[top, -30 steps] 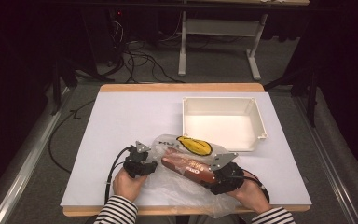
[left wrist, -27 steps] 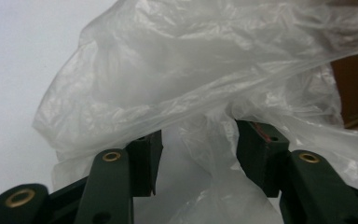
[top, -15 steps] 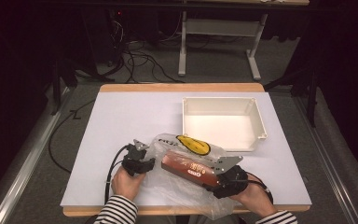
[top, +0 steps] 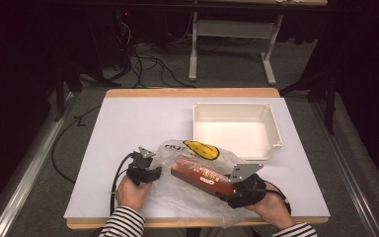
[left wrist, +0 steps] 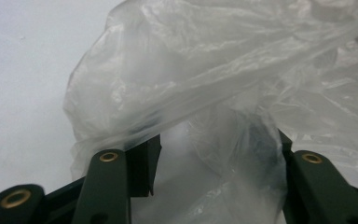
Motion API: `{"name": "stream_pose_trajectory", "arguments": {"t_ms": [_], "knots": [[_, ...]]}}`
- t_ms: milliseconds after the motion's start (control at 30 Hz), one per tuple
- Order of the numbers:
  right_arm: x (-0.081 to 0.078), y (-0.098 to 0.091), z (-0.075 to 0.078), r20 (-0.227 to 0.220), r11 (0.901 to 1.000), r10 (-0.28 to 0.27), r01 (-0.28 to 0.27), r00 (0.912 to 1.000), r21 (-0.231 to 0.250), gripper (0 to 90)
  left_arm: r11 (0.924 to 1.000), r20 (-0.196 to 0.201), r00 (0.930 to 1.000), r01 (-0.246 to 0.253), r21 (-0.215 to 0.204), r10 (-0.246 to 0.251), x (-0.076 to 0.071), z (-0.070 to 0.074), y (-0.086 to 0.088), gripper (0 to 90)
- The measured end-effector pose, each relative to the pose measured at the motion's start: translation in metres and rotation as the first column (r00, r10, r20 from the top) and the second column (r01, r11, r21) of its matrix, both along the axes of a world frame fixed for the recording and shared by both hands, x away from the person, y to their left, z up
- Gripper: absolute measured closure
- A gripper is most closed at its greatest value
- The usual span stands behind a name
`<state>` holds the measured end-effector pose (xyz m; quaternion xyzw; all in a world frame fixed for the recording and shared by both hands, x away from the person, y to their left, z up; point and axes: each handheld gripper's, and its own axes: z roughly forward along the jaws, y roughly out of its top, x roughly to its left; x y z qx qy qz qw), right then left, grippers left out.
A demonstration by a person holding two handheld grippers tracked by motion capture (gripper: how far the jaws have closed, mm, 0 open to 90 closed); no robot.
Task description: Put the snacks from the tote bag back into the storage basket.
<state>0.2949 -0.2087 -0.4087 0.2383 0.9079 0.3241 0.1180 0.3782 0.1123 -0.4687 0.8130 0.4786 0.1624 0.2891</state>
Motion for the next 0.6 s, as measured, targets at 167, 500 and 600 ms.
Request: {"name": "stream_pose_trajectory", "arguments": {"t_ms": [167,500,600], "knots": [[0.0,-0.004,0.003,0.008,0.9999,-0.003,0.003,1.0,0.017,37.6,1.0,-0.001,1.0,-0.003,0.005,0.003,0.0,0.0,0.0,51.2],[0.0,-0.011,0.009,0.019,0.9991,-0.023,0.022,0.9996,0.036,37.6,0.9999,-0.006,1.0,-0.007,0.014,0.008,-0.001,0.001,0.002,50.7],[0.0,-0.013,0.01,0.021,0.9987,-0.03,0.029,0.9993,0.043,37.6,0.9998,-0.009,0.9999,-0.005,0.017,0.006,-0.001,0.001,0.002,50.7]]}}
